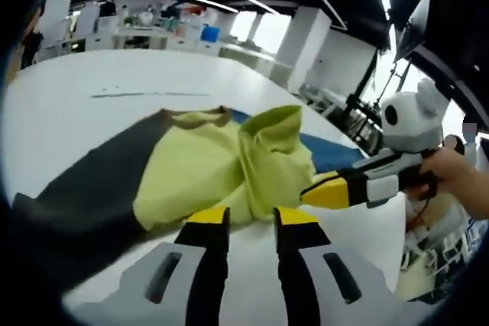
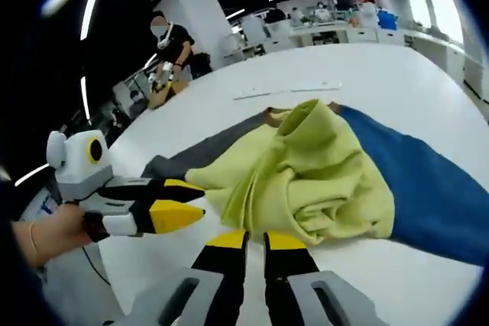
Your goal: Fold the garment on the visible template until the final outline fits inside the template.
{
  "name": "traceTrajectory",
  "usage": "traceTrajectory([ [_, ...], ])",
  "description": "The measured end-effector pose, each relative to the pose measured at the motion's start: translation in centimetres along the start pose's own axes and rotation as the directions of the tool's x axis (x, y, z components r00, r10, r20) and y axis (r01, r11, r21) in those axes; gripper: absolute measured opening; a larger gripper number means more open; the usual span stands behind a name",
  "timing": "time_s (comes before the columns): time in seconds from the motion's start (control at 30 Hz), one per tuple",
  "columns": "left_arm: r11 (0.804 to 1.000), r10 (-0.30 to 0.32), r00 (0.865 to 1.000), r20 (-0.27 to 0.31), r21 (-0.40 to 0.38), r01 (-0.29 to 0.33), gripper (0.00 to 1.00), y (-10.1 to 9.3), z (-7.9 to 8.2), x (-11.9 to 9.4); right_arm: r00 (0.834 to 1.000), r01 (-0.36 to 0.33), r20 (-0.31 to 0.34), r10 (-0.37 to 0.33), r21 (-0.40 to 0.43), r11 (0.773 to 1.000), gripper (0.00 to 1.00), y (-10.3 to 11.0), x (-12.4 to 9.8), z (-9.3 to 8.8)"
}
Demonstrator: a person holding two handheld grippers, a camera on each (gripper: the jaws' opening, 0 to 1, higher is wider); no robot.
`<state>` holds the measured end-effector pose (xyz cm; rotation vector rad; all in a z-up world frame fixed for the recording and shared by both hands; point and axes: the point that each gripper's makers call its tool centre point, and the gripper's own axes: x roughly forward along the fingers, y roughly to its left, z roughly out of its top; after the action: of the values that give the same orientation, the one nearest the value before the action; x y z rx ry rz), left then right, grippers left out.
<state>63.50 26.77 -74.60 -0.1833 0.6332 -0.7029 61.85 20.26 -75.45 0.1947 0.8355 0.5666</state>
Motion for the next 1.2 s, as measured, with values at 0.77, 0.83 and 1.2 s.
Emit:
traceTrajectory([
  [0.77,0.992,-0.019,0.997,-0.079,-0.126,0.009,0.08,-0.6,-1.7,2.3,0.999,-0.034,0.009,0.033,0.061,0.998,0.00,0.4,0.6,-0.1],
  [0.83,0.991,-0.022,0.996,-0.083,-0.134,0.010,0.06,-0.7,-1.7,2.4,0.999,-0.034,0.007,0.034,0.063,0.997,0.00,0.3,0.7,-0.2],
  [1.2,0.995,-0.018,0.995,-0.100,-0.098,0.008,0.00,-0.7,-2.0,2.3,0.999,-0.053,0.005,0.053,0.056,0.997,0.00,0.7,0.8,-0.4],
])
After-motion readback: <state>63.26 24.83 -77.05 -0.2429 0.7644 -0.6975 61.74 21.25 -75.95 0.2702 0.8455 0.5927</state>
